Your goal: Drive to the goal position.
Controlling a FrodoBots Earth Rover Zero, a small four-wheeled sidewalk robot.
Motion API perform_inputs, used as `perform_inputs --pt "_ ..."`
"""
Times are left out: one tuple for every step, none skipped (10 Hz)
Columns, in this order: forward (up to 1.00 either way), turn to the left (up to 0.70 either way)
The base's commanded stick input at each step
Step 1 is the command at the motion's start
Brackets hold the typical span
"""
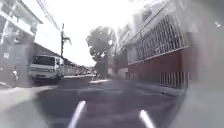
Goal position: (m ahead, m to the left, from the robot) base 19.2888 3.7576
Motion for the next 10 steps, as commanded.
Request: perform_inputs --pt "0.85 0.02" --pt "0.85 0.31" --pt "0.85 0.33" --pt "0.85 0.32" --pt "0.85 0.0" --pt "0.85 0.0" --pt "0.85 0.0" --pt "0.85 0.0" --pt "0.85 0.0" --pt "0.85 0.0"
